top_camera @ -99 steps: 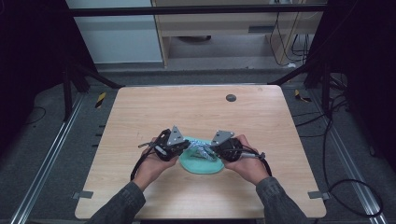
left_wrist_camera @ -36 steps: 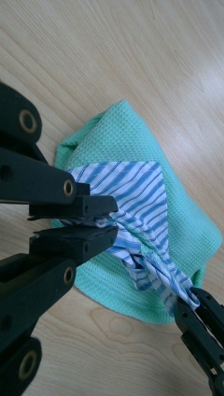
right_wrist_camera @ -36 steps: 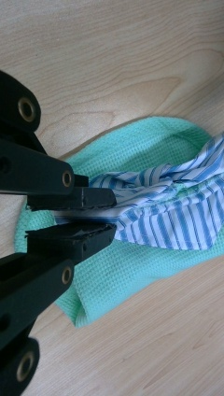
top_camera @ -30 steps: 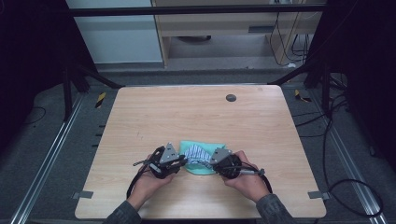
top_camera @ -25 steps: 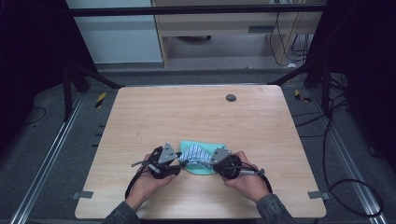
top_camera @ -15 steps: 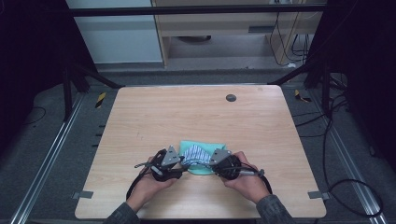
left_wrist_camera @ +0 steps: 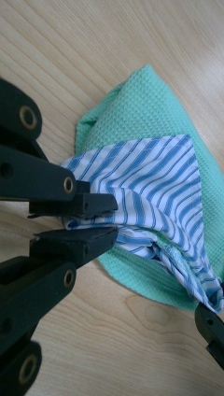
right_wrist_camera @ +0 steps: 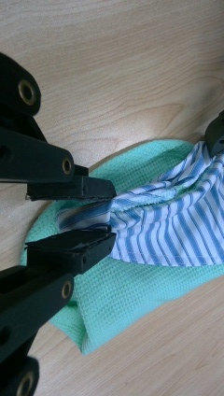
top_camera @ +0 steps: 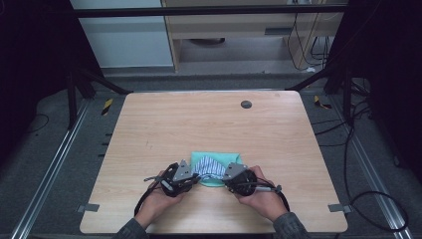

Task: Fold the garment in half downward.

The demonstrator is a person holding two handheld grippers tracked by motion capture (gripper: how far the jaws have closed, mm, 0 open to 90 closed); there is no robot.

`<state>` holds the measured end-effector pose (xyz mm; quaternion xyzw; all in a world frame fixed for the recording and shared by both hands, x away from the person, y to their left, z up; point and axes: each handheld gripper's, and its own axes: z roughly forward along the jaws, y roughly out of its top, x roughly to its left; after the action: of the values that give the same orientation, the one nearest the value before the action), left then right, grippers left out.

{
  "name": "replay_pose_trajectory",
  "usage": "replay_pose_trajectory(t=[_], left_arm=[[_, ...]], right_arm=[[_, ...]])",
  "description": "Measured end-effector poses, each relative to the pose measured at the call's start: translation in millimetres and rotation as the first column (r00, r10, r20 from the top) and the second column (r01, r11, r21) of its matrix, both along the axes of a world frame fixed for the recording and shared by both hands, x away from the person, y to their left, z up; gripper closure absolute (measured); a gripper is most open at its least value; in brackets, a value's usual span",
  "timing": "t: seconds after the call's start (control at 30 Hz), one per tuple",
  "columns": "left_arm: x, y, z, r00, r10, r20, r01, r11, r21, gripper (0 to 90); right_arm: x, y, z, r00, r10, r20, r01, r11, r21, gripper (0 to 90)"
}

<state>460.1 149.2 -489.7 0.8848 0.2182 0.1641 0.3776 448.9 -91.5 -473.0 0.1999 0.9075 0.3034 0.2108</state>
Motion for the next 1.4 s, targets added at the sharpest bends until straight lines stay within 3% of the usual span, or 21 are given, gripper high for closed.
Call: replay_pose_trajectory(t=[0.33, 0.7, 0.9, 0.97, 1.1, 1.4], left_arm=[[-4.1, 2.1, -0.4, 0.9998, -0.021, 0.000, 0.021, 0.9998, 0.002, 85.4], [-12.4, 0.2, -0.7, 0.9990, -0.041, 0.020, 0.039, 0.9968, 0.070, 85.7], [-15.3, -0.5, 0.1, 0.9994, -0.031, 0.016, 0.030, 0.9973, 0.067, 85.5], [-16.7, 0.5, 1.7, 0.9996, -0.022, 0.017, 0.022, 0.9989, 0.042, 84.1], [-20.8, 5.6, 6.1, 0.9999, 0.000, 0.014, 0.000, 0.9998, -0.021, 73.1], [-25.2, 18.1, 11.9, 0.9987, 0.049, -0.011, -0.050, 0.9957, -0.078, 57.4]], right_arm=[[-6.5, -1.1, -1.8, 0.9996, 0.026, 0.007, -0.026, 0.9997, -0.003, 86.0], [-14.7, 2.6, -11.0, 0.9979, 0.060, -0.024, -0.061, 0.9971, -0.044, 87.0], [-15.1, 1.8, -11.1, 0.9984, 0.047, -0.030, -0.048, 0.9984, -0.029, 86.5], [-15.1, 0.4, -10.2, 0.9990, 0.039, -0.024, -0.039, 0.9991, -0.014, 84.7], [-16.6, -5.6, -8.5, 0.9995, 0.015, -0.029, -0.015, 0.9995, 0.028, 74.0], [-25.9, -26.3, -4.9, 0.9985, -0.046, -0.031, 0.049, 0.9929, 0.108, 51.3]])
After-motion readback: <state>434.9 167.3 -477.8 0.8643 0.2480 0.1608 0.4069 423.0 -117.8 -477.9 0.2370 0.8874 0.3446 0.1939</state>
